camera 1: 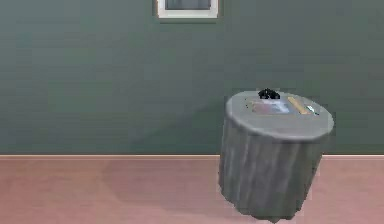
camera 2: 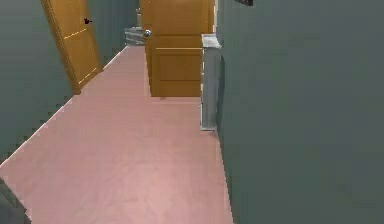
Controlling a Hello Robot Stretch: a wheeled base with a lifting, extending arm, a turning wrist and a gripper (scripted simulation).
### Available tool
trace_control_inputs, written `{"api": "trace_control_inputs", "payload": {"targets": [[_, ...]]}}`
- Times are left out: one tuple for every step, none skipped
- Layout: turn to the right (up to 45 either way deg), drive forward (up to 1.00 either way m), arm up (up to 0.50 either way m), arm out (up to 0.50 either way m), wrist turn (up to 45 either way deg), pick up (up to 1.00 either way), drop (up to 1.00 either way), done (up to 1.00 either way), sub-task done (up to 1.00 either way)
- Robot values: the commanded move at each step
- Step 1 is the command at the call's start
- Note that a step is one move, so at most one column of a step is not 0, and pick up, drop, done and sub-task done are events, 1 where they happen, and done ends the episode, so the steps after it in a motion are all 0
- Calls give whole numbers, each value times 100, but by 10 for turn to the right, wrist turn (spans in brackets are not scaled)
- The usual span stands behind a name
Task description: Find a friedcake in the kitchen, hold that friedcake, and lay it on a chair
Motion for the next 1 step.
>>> {"api": "trace_control_inputs", "payload": {"targets": [[450, 0, 0, 0, 0, 0, 0, 0, 0]]}}
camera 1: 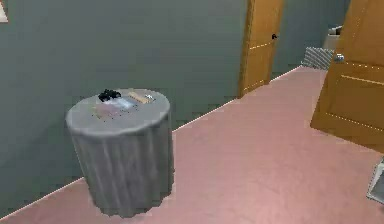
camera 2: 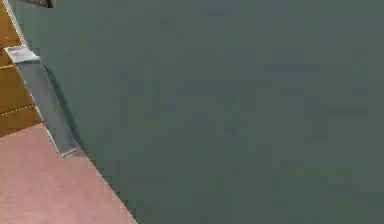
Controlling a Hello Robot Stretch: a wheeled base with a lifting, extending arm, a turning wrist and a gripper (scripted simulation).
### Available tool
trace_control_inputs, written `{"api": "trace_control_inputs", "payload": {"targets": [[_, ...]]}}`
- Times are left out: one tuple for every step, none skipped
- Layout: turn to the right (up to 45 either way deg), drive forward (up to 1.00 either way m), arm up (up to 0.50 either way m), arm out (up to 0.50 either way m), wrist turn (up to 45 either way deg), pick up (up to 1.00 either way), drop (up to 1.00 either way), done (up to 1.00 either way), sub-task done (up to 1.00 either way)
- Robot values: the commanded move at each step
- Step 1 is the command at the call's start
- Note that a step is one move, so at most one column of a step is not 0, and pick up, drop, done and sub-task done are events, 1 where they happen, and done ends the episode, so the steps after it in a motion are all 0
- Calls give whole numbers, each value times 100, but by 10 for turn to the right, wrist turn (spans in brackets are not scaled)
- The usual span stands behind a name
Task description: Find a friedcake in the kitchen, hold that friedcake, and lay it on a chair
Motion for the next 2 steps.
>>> {"api": "trace_control_inputs", "payload": {"targets": [[240, 0, 0, 0, 0, 0, 0, 0, 0], [0, 100, 0, 0, 0, 0, 0, 0, 0]]}}
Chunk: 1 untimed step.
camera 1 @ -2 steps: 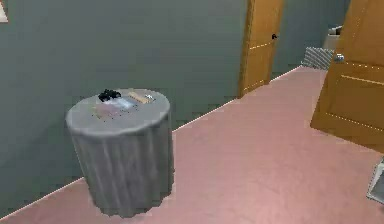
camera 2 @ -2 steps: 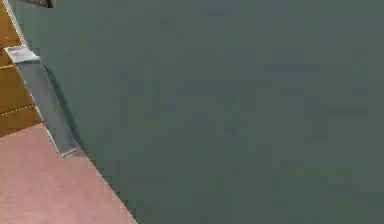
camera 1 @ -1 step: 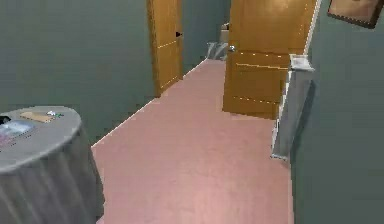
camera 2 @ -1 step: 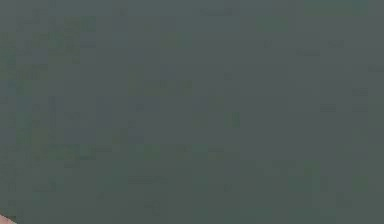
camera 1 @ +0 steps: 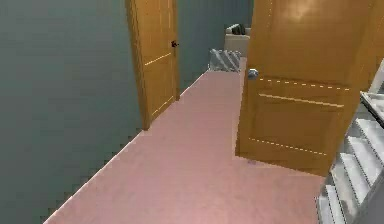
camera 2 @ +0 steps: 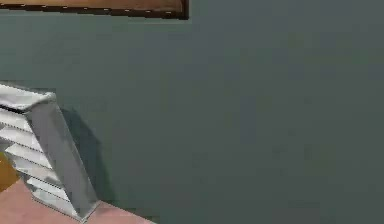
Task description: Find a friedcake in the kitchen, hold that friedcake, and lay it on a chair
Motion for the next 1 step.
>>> {"api": "trace_control_inputs", "payload": {"targets": [[0, 100, 0, 0, 0, 0, 0, 0, 0]]}}
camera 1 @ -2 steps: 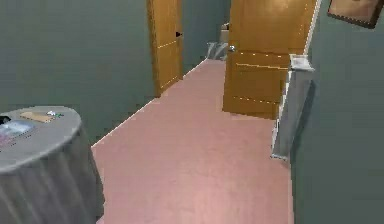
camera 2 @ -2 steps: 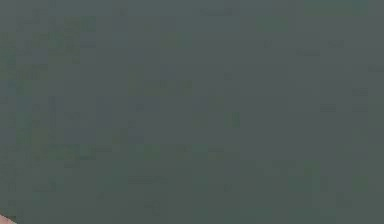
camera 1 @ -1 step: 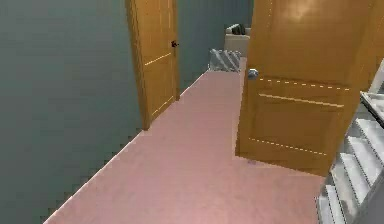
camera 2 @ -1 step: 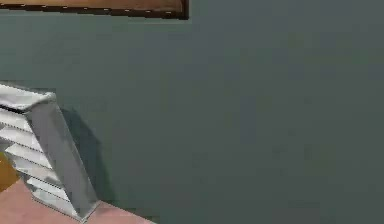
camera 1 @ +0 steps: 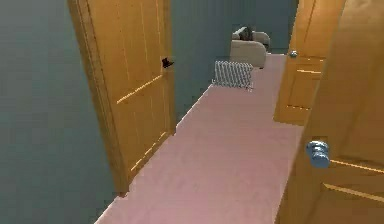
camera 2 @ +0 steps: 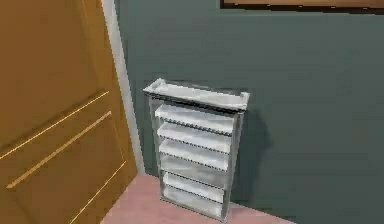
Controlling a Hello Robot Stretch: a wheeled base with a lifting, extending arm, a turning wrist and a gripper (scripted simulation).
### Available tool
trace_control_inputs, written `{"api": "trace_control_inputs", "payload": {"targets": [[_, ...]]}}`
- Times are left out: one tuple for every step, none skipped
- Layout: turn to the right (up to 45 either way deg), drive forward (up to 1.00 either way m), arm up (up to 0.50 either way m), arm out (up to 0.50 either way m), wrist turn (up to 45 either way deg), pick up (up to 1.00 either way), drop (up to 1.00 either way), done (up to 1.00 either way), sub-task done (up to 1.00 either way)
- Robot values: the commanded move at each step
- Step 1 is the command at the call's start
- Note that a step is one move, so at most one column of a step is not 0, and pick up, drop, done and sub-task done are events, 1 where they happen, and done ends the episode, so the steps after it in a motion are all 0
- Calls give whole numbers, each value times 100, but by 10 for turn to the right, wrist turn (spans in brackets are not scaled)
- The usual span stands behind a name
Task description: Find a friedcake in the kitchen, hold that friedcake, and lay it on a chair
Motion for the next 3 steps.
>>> {"api": "trace_control_inputs", "payload": {"targets": [[0, 70, 0, 0, 0, 0, 0, 0, 0], [210, 0, 0, 0, 0, 0, 0, 0, 0], [0, 100, 0, 0, 0, 0, 0, 0, 0]]}}
